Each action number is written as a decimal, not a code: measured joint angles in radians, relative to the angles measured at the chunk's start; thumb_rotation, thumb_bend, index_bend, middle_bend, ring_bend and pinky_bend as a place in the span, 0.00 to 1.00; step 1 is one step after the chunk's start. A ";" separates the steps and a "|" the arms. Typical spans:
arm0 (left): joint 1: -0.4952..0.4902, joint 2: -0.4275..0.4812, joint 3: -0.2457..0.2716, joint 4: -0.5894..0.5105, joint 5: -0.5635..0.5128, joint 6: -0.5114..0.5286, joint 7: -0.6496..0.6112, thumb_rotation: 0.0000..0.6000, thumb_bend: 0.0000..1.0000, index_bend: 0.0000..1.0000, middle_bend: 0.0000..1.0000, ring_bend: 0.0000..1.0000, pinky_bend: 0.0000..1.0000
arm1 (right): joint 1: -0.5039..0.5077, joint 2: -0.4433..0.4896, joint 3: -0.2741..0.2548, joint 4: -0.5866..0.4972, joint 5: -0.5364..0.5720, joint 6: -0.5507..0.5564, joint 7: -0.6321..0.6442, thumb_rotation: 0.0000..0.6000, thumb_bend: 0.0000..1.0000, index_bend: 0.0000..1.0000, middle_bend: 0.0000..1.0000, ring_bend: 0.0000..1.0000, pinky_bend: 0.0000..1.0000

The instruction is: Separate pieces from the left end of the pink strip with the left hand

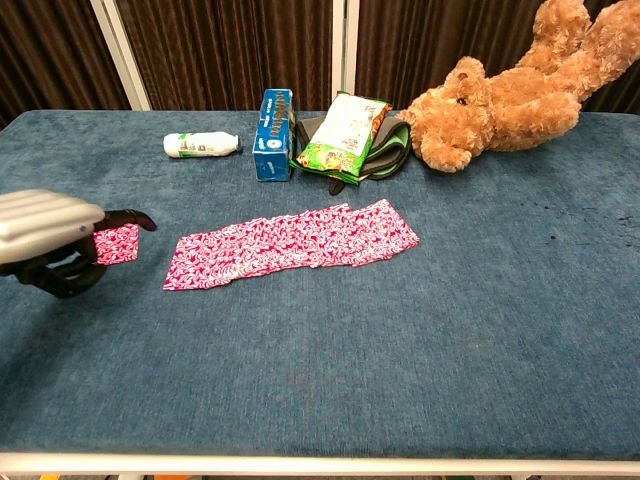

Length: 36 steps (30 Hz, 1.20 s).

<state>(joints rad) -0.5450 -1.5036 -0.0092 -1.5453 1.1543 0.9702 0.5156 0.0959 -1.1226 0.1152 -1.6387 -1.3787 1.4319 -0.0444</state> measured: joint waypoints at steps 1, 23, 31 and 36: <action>-0.003 -0.008 0.000 0.000 -0.001 -0.003 0.004 1.00 0.57 0.13 0.85 0.87 0.86 | -0.001 0.000 0.000 0.002 0.001 0.000 0.003 1.00 0.13 0.00 0.00 0.00 0.00; -0.037 -0.091 0.026 0.048 -0.069 -0.034 0.066 1.00 0.57 0.13 0.85 0.87 0.86 | -0.004 -0.004 0.004 0.071 0.017 -0.019 0.088 1.00 0.13 0.00 0.00 0.00 0.00; -0.003 -0.060 0.064 0.017 -0.046 0.003 0.054 1.00 0.57 0.14 0.85 0.87 0.86 | -0.007 -0.004 0.005 0.074 0.017 -0.017 0.094 1.00 0.13 0.00 0.00 0.00 0.00; 0.033 -0.014 0.095 -0.016 -0.016 0.043 0.031 1.00 0.57 0.14 0.85 0.87 0.86 | -0.004 -0.008 0.004 0.073 0.014 -0.020 0.088 1.00 0.13 0.00 0.00 0.00 0.00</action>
<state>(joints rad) -0.5121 -1.5172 0.0860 -1.5615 1.1388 1.0132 0.5468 0.0919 -1.1304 0.1192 -1.5654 -1.3650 1.4115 0.0436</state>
